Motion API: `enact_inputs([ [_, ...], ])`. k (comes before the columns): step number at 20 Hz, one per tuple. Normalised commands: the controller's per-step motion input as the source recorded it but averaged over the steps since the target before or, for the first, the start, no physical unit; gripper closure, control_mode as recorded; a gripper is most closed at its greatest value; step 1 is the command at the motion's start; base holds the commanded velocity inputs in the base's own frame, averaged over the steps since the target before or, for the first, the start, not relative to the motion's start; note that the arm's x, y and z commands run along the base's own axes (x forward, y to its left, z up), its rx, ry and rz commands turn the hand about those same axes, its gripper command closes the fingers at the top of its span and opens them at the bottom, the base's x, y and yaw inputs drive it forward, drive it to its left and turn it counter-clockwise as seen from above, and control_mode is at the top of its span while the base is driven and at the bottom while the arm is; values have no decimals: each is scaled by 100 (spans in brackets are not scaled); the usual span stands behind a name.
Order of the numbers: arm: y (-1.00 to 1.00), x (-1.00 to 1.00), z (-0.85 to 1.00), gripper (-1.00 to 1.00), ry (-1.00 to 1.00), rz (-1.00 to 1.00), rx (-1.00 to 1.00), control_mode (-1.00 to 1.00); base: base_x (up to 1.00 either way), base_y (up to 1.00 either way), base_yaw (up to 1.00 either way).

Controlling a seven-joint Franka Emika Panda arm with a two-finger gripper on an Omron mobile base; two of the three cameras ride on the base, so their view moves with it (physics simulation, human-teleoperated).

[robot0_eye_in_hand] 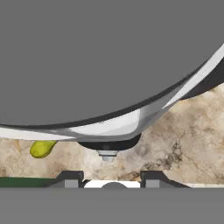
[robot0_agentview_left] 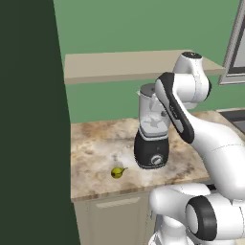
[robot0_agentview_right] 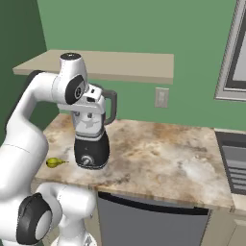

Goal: Open the blender lid, put the pear in the blender, close the lid, and start the blender.

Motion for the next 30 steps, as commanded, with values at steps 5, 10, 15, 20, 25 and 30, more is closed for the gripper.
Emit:
enact_inputs([
  [5, 0, 0, 0, -100, 0, 0, 0, 100, 0, -24, 0],
  [10, 0, 0, 0, -100, 0, 0, 0, 100, 0, -85, 0],
  [15, 0, 0, 0, -100, 0, 0, 0, 100, 13, -55, 0],
  [20, 0, 0, 0, -100, 0, 0, 0, 100, 36, -9, 0],
  [25, 0, 0, 0, -100, 0, 0, 0, 100, 45, 0, 0],
  [30, 0, 0, 0, -100, 0, 0, 0, 100, 4, -9, 0],
])
